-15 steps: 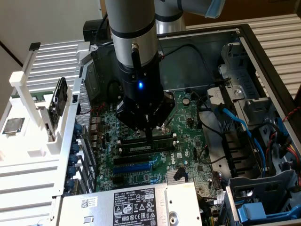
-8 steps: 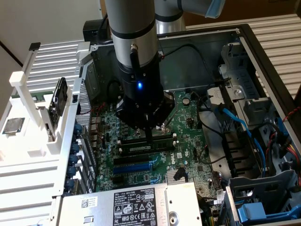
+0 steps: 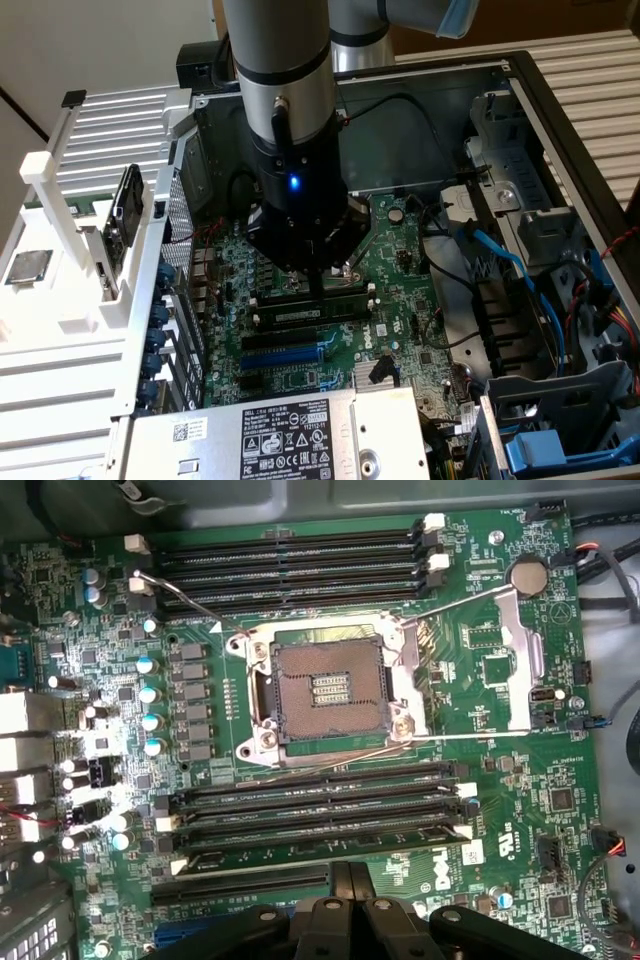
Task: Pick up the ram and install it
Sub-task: 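Press down the ram until it locks into place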
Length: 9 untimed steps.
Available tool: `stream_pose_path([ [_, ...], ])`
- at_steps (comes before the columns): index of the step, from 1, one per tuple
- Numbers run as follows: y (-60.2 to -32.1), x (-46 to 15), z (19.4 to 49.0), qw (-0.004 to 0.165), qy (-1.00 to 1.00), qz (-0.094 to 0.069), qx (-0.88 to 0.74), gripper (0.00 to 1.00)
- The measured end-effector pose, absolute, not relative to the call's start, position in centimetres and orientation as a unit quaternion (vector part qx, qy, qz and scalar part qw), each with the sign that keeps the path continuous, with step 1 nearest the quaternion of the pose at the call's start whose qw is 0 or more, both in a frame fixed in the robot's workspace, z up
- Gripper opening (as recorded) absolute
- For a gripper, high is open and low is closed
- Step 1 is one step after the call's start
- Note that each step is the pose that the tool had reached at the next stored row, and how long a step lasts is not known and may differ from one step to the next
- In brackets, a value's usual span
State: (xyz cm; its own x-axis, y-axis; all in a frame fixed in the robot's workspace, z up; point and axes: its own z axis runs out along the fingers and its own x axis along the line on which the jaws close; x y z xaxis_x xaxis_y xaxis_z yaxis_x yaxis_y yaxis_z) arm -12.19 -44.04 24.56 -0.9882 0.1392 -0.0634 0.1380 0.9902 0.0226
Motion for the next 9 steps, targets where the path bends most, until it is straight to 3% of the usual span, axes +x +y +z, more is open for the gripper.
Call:
stream_pose_path([
  [9, -44.04, -12.19, 24.56, 0.032, 0.997, 0.013, 0.076, 0.1],
])
